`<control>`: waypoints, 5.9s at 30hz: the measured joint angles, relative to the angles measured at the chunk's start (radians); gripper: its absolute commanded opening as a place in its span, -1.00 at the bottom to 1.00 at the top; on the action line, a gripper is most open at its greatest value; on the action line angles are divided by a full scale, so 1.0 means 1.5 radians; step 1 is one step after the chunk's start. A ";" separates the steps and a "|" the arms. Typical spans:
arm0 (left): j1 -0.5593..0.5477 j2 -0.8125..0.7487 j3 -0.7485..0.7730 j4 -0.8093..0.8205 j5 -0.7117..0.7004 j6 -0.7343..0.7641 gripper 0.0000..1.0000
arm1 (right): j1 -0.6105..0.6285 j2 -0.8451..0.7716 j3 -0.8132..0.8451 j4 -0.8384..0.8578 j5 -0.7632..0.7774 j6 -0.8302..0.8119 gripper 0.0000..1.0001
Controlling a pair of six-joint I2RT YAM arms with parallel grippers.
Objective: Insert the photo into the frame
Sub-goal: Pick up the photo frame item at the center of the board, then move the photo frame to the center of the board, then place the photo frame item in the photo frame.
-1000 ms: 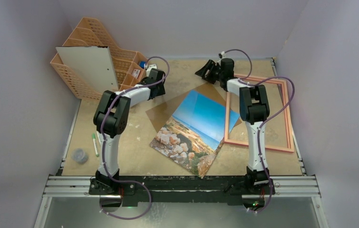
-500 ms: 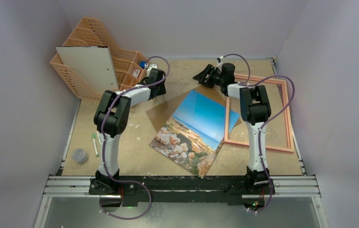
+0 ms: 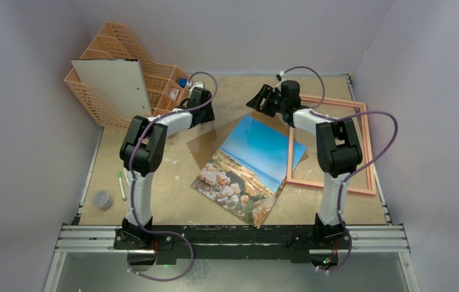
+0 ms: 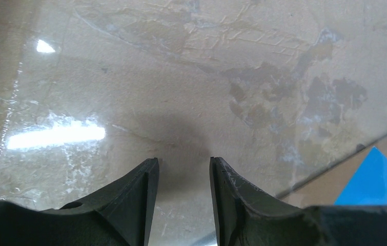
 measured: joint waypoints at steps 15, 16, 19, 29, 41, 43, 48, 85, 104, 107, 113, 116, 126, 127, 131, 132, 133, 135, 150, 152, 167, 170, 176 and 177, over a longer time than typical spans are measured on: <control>0.000 -0.010 -0.017 0.004 0.028 0.001 -0.13 | 0.072 -0.123 -0.254 0.005 -0.012 0.052 0.38; 0.000 -0.010 -0.018 0.005 0.028 0.001 -0.13 | 0.078 -0.125 -0.264 0.014 -0.019 0.063 0.39; 0.000 -0.011 -0.021 0.005 0.027 0.000 -0.13 | 0.084 -0.126 -0.280 0.040 -0.037 0.094 0.41; 0.000 -0.011 -0.022 0.001 0.028 -0.006 -0.14 | 0.082 -0.126 -0.362 0.185 -0.096 0.215 0.36; 0.000 -0.015 -0.031 0.012 0.030 -0.007 -0.13 | 0.083 -0.099 -0.342 0.303 -0.114 0.273 0.16; 0.001 -0.016 -0.032 0.011 0.033 -0.008 -0.14 | 0.083 -0.078 -0.317 0.305 -0.112 0.275 0.03; 0.001 -0.022 -0.035 0.007 0.043 -0.013 -0.14 | 0.083 -0.039 -0.279 0.302 -0.098 0.277 -0.41; -0.093 -0.251 -0.061 -0.163 0.165 -0.019 0.40 | -0.052 -0.607 -0.193 -0.235 0.170 0.000 -1.00; -0.316 0.042 0.063 0.036 0.248 -0.189 0.26 | -0.049 -0.749 -0.126 -0.418 0.540 -0.047 -1.00; -0.334 0.076 0.108 0.054 0.242 -0.195 0.26 | -0.049 -0.749 -0.126 -0.422 0.565 -0.054 -1.00; -0.353 0.121 0.158 0.068 0.225 -0.200 0.26 | -0.049 -0.755 -0.126 -0.437 0.595 -0.066 -1.00; -0.363 0.135 0.187 0.051 0.181 -0.200 0.22 | -0.049 -0.757 -0.126 -0.439 0.601 -0.068 -1.00; -0.418 0.155 0.242 -0.036 -0.019 -0.193 -0.36 | -0.049 -0.757 -0.129 -0.441 0.602 -0.068 -1.00; -0.419 0.156 0.243 -0.039 -0.025 -0.194 -0.44 | -0.049 -0.757 -0.130 -0.441 0.601 -0.068 -1.00; -0.420 0.156 0.251 -0.052 -0.037 -0.197 -0.71 | -0.049 -0.757 -0.130 -0.441 0.601 -0.068 -1.00; -0.420 0.155 0.251 -0.052 -0.039 -0.196 -0.77 | -0.049 -0.757 -0.130 -0.441 0.601 -0.067 -1.00; -0.420 0.154 0.251 -0.052 -0.040 -0.195 -0.81 | -0.049 -0.757 -0.130 -0.441 0.601 -0.067 -1.00; -0.420 0.151 0.250 -0.058 -0.043 -0.191 -0.89 | -0.049 -0.757 -0.130 -0.441 0.600 -0.067 -1.00; -0.345 -0.024 0.052 -0.109 -0.008 -0.163 -1.00 | -0.049 -0.724 -0.139 -0.379 0.420 -0.068 -1.00; -0.333 -0.061 0.007 -0.107 -0.005 -0.163 -1.00 | -0.049 -0.706 -0.142 -0.351 0.365 -0.068 -1.00; -0.269 -0.238 -0.211 -0.098 0.006 -0.171 0.00 | -0.048 -0.570 -0.161 -0.126 0.057 -0.040 -1.00; -0.259 -0.263 -0.231 -0.092 0.008 -0.176 0.05 | -0.048 -0.559 -0.185 -0.111 0.033 -0.022 -1.00; -0.249 -0.327 -0.292 -0.081 0.008 -0.181 -0.04 | -0.049 -0.536 -0.296 -0.101 0.023 0.010 -1.00; -0.248 -0.340 -0.306 -0.081 0.008 -0.182 -0.06 | -0.049 -0.532 -0.321 -0.105 0.023 0.014 -1.00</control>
